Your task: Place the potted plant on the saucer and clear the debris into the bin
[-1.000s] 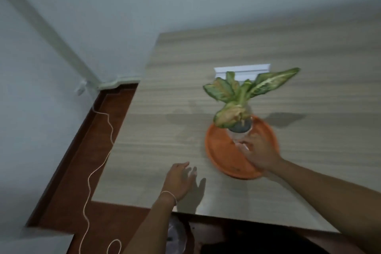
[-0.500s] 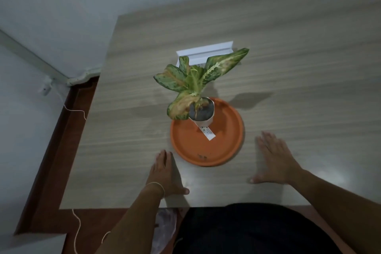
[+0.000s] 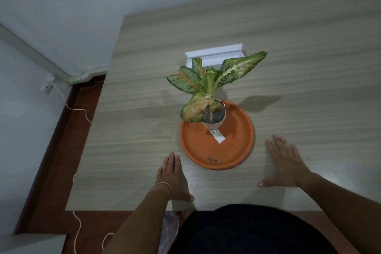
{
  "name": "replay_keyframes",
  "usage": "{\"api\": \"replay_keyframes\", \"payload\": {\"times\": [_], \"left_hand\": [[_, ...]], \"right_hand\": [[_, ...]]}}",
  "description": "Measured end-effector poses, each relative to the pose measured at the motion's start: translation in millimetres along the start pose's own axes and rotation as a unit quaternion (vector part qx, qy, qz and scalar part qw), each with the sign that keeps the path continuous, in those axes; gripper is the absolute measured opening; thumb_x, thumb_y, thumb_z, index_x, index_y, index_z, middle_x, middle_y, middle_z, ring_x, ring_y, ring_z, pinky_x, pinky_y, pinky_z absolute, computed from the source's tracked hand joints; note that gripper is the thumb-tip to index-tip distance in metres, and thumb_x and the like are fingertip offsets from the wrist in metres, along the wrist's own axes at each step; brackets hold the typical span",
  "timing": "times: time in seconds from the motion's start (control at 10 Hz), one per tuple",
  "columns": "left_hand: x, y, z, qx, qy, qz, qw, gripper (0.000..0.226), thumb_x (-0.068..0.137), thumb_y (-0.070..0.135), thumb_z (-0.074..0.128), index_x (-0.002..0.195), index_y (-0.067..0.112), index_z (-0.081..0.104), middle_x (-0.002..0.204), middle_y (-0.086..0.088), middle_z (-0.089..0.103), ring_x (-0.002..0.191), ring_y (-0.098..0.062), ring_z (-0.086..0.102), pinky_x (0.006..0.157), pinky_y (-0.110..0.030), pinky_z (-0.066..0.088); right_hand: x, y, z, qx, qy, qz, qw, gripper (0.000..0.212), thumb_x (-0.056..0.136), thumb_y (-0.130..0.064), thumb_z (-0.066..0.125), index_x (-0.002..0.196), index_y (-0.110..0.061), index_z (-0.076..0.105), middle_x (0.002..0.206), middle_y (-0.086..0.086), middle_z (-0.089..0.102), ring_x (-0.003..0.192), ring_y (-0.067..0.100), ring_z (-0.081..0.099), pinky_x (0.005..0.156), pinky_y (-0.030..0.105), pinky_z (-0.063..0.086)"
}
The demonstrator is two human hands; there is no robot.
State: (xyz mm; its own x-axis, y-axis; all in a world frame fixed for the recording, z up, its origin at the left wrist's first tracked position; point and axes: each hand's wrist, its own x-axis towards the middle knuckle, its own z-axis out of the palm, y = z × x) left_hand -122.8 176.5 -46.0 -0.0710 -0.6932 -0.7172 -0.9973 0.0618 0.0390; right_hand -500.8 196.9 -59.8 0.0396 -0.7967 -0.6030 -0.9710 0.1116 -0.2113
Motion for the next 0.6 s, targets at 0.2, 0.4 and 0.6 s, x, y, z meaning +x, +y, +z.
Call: {"api": "replay_keyframes", "payload": {"times": [0.2, 0.4, 0.6], "left_hand": [[1.2, -2.3, 1.8, -0.011, -0.009, 0.003, 1.0, 0.152, 0.051, 0.067, 0.077, 0.141, 0.018, -0.035, 0.151, -0.005, -0.042, 0.141, -0.027, -0.035, 0.122, -0.05, -0.004], [-0.1, 0.1, 2.9, -0.011, -0.015, 0.0, 1.0, 0.151, 0.052, 0.065, 0.077, 0.14, 0.016, -0.036, 0.15, -0.006, -0.044, 0.141, -0.027, -0.036, 0.122, -0.05, -0.005], [0.8, -0.2, 2.1, -0.023, -0.009, -0.005, 1.0, 0.156, 0.047, 0.068, 0.078, 0.141, 0.014, -0.034, 0.148, -0.003, -0.044, 0.142, -0.028, -0.033, 0.122, -0.051, -0.003]], "right_hand": [[0.3, -3.3, -0.4, -0.001, 0.004, 0.004, 1.0, 0.16, 0.035, -0.103, 0.048, 0.151, -0.023, -0.027, 0.157, 0.006, -0.041, 0.144, 0.025, -0.037, 0.122, 0.051, -0.012], [-1.3, -5.3, -1.1, -0.004, 0.005, 0.011, 1.0, 0.16, 0.036, -0.1, 0.053, 0.151, -0.022, -0.028, 0.156, 0.007, -0.041, 0.143, 0.027, -0.038, 0.121, 0.051, -0.014], [3.3, -5.1, 3.7, 0.109, 0.056, 0.012, 0.992, 0.149, 0.047, -0.095, 0.056, 0.153, -0.018, -0.016, 0.16, 0.005, -0.029, 0.15, 0.026, -0.022, 0.122, 0.049, -0.005]]}}
